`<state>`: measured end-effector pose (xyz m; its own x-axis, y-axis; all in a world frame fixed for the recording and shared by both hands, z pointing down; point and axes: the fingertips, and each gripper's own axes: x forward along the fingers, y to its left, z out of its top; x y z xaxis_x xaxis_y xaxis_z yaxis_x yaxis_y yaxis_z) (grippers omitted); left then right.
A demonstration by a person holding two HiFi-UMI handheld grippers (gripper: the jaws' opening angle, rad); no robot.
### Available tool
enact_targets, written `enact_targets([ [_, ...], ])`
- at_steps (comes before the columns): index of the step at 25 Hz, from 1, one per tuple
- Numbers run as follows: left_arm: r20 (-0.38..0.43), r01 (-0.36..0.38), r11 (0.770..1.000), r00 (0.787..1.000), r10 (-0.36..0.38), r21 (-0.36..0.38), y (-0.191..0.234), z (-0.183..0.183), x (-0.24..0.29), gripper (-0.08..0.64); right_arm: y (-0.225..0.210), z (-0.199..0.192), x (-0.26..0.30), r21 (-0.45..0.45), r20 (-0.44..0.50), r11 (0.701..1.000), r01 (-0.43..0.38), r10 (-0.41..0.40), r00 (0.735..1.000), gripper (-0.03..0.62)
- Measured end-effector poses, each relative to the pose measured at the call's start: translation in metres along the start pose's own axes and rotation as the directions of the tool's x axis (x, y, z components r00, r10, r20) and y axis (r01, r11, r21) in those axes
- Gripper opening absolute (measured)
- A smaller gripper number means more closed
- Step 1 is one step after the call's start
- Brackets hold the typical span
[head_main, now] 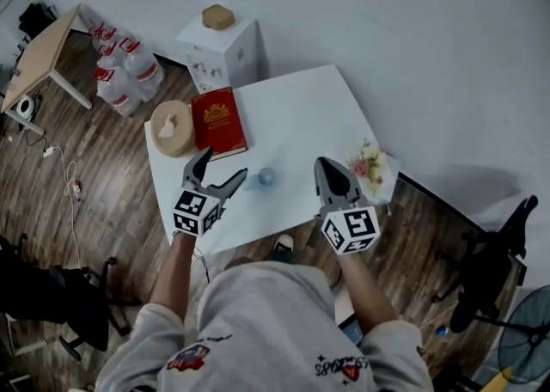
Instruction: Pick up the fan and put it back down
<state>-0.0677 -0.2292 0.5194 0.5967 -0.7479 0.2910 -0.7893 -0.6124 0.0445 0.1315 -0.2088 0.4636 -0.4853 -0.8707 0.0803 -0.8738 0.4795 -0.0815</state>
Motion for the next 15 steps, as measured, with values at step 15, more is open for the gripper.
enact_targets([
  [15,-0.047,0.099,0.995,0.994,-0.1,-0.02,0.034,0.004,0.069,0.403,-0.035,0.016,0.073,-0.003,-0.009,0.999,-0.032,0.032,0.999,0.0],
])
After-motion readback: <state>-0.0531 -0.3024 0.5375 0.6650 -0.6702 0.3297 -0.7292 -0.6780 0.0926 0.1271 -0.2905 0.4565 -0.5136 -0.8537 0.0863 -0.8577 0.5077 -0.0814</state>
